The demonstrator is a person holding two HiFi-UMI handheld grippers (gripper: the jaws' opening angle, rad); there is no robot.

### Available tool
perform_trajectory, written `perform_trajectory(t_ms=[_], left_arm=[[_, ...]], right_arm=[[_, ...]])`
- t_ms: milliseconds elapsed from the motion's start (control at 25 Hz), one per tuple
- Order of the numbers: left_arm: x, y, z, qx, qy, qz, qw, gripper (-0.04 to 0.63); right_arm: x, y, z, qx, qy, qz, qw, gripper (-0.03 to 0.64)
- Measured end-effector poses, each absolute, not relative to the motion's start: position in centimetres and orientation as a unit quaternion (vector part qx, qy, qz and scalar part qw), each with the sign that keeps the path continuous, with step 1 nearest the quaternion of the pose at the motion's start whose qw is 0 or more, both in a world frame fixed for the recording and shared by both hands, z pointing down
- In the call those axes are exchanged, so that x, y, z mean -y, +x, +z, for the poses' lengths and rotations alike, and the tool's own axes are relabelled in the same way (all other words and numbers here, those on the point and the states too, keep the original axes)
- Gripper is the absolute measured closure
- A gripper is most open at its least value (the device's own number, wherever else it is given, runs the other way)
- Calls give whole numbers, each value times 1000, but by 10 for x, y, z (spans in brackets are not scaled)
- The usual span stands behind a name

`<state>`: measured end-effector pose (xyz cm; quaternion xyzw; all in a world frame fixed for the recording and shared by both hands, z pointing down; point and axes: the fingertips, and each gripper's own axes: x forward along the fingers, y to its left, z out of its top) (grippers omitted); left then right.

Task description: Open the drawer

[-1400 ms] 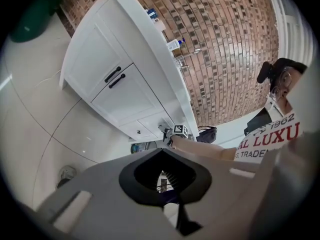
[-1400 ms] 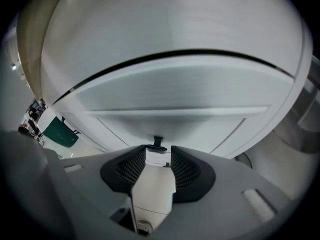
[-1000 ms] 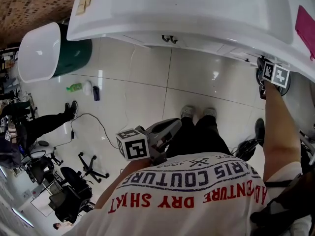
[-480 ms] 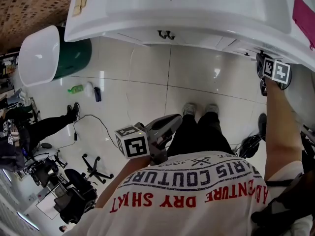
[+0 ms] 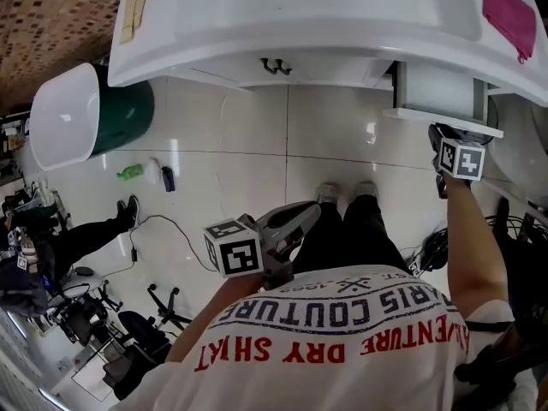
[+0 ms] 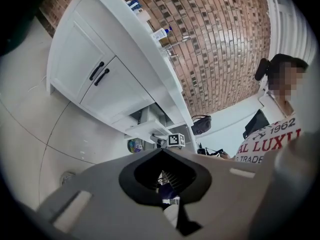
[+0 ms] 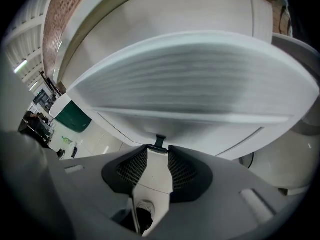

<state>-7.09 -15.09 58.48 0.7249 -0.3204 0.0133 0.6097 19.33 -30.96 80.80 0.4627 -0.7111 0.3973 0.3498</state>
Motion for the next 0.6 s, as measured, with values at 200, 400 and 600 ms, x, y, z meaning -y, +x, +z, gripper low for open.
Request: perform_trajectory(t_ms=[200, 400, 600], left_arm=[[147, -64, 582, 311, 726, 15, 613, 611], [142, -60, 578, 302, 732, 20, 610, 611], [141, -76, 571, 312, 732, 23, 605, 611]], right_arm=[[274, 197, 805, 709, 458, 403, 354, 482], [248, 200, 806, 711, 454, 402, 356, 483], [244, 202, 802, 707, 457, 401, 361, 485]])
